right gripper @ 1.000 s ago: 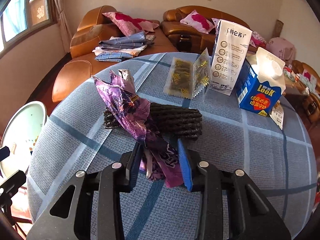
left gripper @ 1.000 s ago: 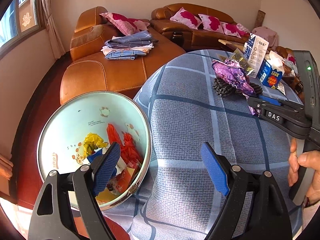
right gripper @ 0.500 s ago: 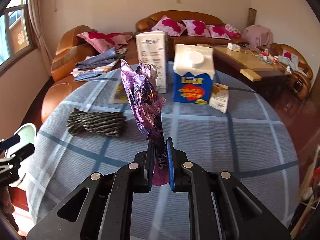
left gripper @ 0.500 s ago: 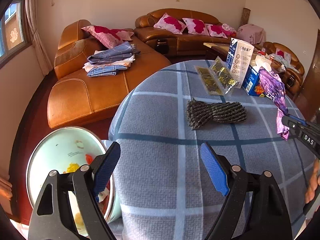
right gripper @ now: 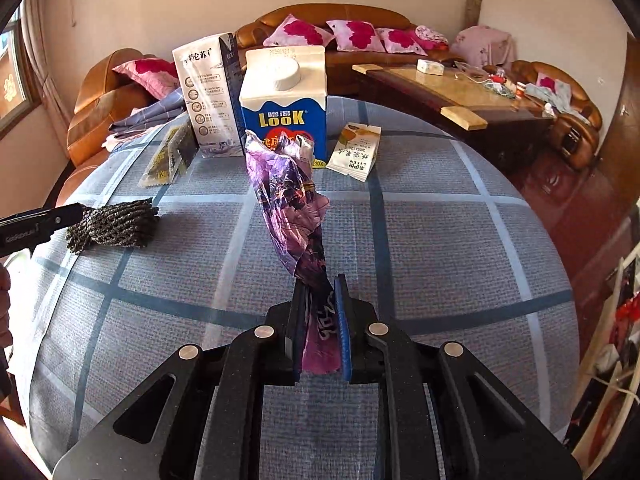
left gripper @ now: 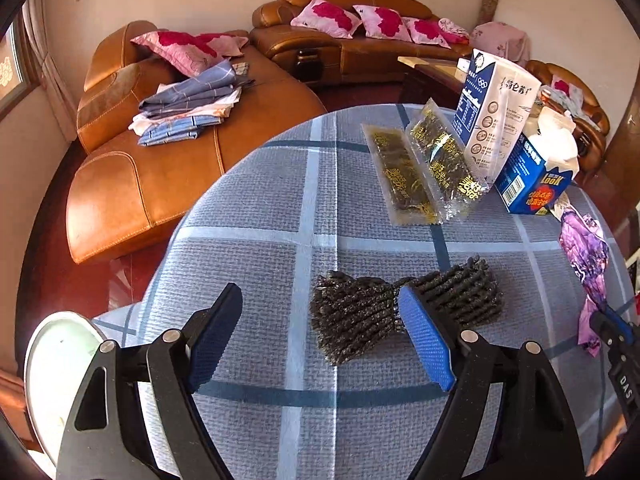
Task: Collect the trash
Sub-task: 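Grasp the dark scouring pad with the left gripper and lift it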
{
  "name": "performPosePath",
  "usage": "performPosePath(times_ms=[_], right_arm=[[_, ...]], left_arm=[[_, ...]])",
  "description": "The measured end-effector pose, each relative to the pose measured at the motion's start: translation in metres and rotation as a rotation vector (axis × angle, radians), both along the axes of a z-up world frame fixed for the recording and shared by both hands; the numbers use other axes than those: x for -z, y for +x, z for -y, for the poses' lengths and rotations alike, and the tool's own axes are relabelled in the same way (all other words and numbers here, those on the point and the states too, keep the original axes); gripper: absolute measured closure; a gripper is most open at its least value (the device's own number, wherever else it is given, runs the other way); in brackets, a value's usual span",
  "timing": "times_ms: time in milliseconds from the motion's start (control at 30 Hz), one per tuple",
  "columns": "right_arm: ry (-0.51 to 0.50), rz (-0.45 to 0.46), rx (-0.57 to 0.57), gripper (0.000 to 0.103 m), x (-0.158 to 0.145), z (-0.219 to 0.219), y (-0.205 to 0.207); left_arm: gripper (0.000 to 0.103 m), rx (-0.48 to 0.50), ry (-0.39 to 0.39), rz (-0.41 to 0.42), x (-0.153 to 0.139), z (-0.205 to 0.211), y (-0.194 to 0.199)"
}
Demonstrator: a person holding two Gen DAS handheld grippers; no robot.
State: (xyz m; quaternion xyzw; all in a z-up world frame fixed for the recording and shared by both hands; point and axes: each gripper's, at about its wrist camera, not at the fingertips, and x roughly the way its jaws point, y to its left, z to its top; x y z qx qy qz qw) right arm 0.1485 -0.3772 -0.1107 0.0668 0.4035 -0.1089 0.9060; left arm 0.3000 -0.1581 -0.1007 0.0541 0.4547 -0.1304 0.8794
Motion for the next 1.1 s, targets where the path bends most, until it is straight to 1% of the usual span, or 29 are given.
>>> performPosePath(times_ms=[67,167,200,233,267,333,433,500,600,733,833,900,1000,1100], right_arm=[[0.004,0.002,-0.004,0.087,0.001,-0.001,0.000],[0.027,0.007,-0.002,0.087,0.001,0.002,0.000],[0.034,0.007,-0.001,0.087,0.001,0.004,-0.001],[0.040,0.005,-0.001,0.087,0.001,0.004,0.001],[0.043,0.004,-0.001,0.086,0.001,0.004,0.001],[0.042,0.003,0.000,0.086,0.001,0.003,0.002],[0.044,0.003,0.001,0.086,0.001,0.004,0.002],[0.045,0.004,0.002,0.086,0.000,0.004,0.002],[0.048,0.007,0.000,0.086,0.000,0.004,0.002],[0.040,0.013,0.002,0.085,-0.001,0.004,0.000],[0.025,0.029,0.016,0.087,-0.005,0.001,-0.005],[0.042,0.035,0.018,0.087,-0.007,-0.003,-0.012],[0.041,0.030,0.004,0.087,-0.006,-0.014,-0.022],[0.062,0.035,-0.007,0.087,-0.009,-0.023,-0.035]], left_arm=[[0.032,-0.003,-0.003,-0.027,0.006,0.004,0.003],[0.038,0.011,0.032,0.009,0.010,0.010,-0.002],[0.048,0.018,0.027,0.013,0.012,0.011,-0.003],[0.061,0.026,0.005,0.007,0.012,0.012,-0.004],[0.066,0.034,-0.015,0.003,0.012,0.014,-0.004],[0.079,0.045,0.015,0.035,0.011,0.020,-0.008],[0.088,0.056,0.049,0.082,0.013,0.027,-0.015],[0.092,0.060,0.066,0.101,0.011,0.027,-0.021],[0.093,0.074,0.047,0.106,0.002,0.021,-0.034],[0.093,0.075,0.031,0.168,-0.015,0.004,-0.060],[0.093,0.065,-0.020,0.168,-0.025,-0.012,-0.077],[0.093,0.053,-0.044,0.169,-0.030,-0.023,-0.086],[0.093,0.029,-0.064,0.176,-0.034,-0.037,-0.097],[0.093,0.016,-0.067,0.188,-0.037,-0.046,-0.111]])
